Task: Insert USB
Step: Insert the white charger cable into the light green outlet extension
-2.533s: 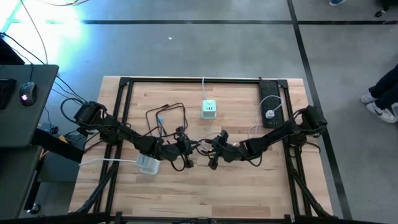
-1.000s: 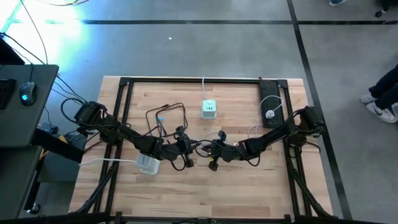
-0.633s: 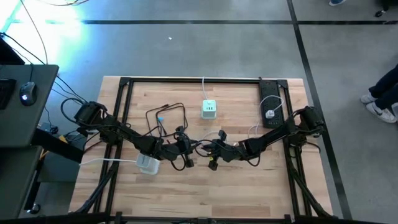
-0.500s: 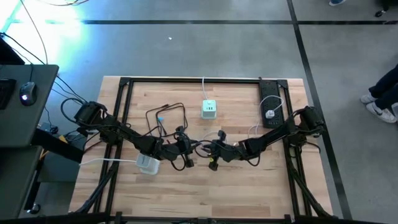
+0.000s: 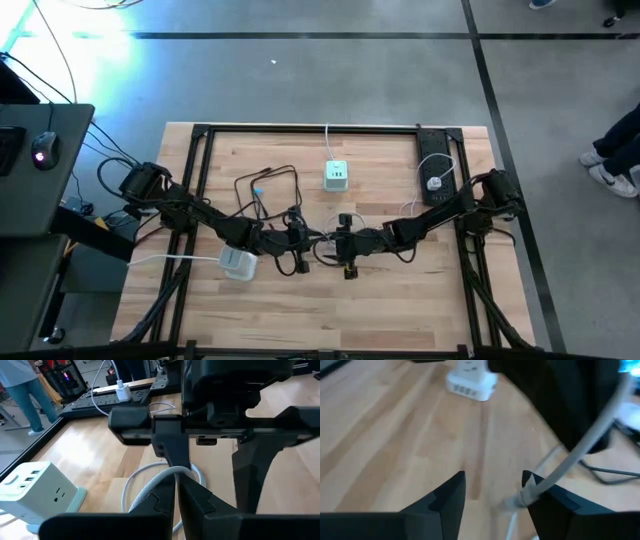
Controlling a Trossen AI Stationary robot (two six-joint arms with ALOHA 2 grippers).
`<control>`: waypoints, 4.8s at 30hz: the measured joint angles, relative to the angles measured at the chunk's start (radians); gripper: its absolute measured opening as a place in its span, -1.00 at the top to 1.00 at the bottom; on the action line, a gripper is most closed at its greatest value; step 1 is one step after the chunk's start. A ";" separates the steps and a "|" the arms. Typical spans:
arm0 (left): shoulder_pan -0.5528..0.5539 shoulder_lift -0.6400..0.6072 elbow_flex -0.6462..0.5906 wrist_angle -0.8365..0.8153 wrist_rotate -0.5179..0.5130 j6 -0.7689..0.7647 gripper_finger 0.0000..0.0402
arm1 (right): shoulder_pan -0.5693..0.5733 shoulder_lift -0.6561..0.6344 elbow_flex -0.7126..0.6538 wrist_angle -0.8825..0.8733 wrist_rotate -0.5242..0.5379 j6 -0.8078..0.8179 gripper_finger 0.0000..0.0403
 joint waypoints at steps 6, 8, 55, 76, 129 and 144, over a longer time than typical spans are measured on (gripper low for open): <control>0.000 0.000 0.000 0.000 0.009 0.000 1.00 | -0.007 0.000 0.000 0.002 -0.016 0.018 0.37; 0.000 0.000 0.000 0.000 0.009 0.000 1.00 | -0.007 0.000 0.000 0.001 -0.016 0.038 0.43; -0.070 -0.230 0.000 -0.341 -0.418 -0.038 0.86 | -0.694 -0.278 -0.081 -0.103 -0.544 -0.249 0.96; -0.037 -0.228 -0.003 -0.447 -0.432 -0.124 0.86 | -0.682 -0.124 0.076 -0.182 -0.412 -0.074 0.97; 0.119 0.019 0.072 0.282 -0.384 0.331 0.81 | -0.150 -0.266 0.077 -0.018 0.339 0.200 0.98; 0.114 0.018 0.072 0.257 -0.364 0.329 0.99 | -0.150 -0.269 0.077 -0.057 0.262 0.165 0.62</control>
